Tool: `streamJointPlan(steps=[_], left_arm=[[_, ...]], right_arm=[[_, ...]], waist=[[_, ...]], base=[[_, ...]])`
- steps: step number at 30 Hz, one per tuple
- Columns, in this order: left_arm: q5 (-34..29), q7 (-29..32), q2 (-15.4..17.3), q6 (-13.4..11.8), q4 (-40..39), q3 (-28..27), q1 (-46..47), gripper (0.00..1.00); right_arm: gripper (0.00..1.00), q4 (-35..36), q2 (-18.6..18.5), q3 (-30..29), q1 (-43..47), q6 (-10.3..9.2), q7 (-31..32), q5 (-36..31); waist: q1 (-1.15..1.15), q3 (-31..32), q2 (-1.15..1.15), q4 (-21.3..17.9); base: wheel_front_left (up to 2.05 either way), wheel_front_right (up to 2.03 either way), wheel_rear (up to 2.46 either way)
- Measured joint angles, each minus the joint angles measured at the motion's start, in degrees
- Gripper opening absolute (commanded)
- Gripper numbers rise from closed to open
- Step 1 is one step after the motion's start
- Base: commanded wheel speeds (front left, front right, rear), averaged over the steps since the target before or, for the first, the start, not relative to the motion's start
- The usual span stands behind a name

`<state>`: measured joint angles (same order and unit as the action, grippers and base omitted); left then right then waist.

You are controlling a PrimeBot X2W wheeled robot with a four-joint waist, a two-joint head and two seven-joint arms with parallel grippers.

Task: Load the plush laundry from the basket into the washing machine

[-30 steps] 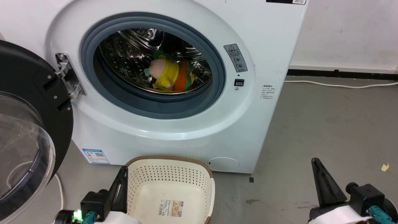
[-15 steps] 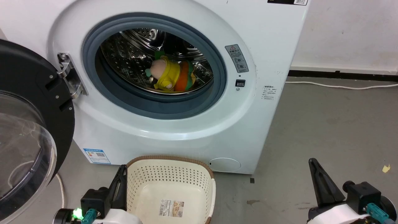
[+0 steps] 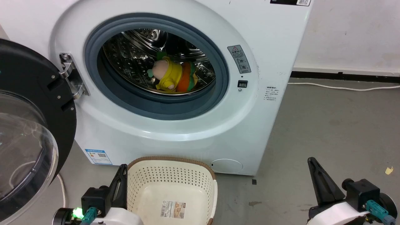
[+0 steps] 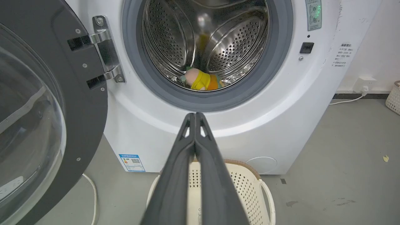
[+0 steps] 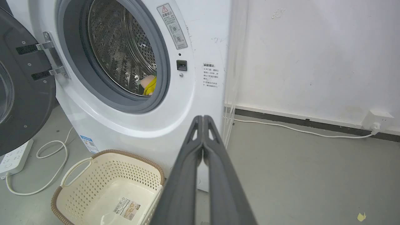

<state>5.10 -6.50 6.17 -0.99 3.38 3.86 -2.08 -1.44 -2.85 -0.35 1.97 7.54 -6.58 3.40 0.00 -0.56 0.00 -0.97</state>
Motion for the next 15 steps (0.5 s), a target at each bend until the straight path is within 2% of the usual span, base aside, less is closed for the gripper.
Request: streamJointPlan(steps=[15], left_arm=[[-1.3, 1.5, -0.8, 0.2, -0.8, -1.0, 0.2, 0.00]], right_arm=[[0.00, 0.2, 0.0, 0.1, -0.2, 0.00, 1.5, -0.9]], waist=[[0.00, 0.1, 0.00, 0.2]], base=[[0.00, 0.00, 0.00]])
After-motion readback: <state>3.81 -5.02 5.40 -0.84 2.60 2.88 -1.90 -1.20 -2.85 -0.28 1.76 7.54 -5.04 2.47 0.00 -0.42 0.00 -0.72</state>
